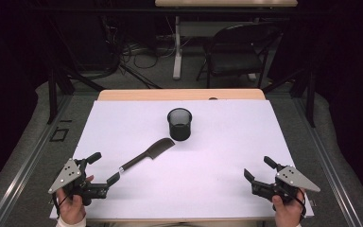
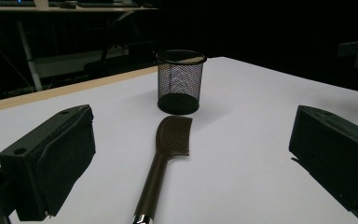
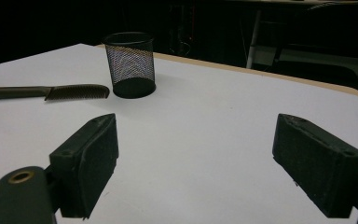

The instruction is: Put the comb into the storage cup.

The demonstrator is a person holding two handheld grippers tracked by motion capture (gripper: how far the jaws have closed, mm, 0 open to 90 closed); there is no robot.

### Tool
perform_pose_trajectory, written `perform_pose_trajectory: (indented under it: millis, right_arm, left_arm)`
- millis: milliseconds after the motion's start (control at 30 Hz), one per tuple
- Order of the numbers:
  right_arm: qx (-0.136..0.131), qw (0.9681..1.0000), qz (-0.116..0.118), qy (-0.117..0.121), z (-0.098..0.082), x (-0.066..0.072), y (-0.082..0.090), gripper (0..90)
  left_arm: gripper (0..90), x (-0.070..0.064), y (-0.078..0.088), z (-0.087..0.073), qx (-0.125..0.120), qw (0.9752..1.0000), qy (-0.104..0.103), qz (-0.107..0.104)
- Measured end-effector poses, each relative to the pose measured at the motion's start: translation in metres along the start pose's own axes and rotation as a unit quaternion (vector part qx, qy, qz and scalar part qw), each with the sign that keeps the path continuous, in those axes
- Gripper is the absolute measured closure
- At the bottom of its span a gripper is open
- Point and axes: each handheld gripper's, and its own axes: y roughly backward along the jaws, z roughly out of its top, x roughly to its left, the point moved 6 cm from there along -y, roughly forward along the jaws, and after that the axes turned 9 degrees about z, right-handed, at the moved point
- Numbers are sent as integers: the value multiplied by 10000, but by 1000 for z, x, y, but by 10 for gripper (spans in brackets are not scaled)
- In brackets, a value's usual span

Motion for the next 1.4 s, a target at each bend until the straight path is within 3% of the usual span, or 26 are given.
perform_pose_trajectory:
  millis: [433, 600, 867, 1067, 1400]
  right_arm:
    - [-6, 10000, -38, 2, 1, -3, -2, 141]
    - [-9, 10000, -28, -4, 1, -6, -3, 141]
    - [-54, 10000, -22, -50, 2, -6, 0, 142]
    - [-23, 10000, 11, -14, 2, -4, -2, 141]
    - [17, 10000, 58, -38, 1, -4, -7, 141]
  left_arm:
    - [7, 2, -3, -4, 206, 9997, 75, 67]
    - [7, 4, -9, -5, 360, 9987, 235, 268]
    - [7, 4, -13, -10, 558, 9977, 324, 191]
    - [7, 8, -11, -7, 573, 9971, 359, 359]
    - [7, 11, -12, 0, 744, 9956, 383, 424]
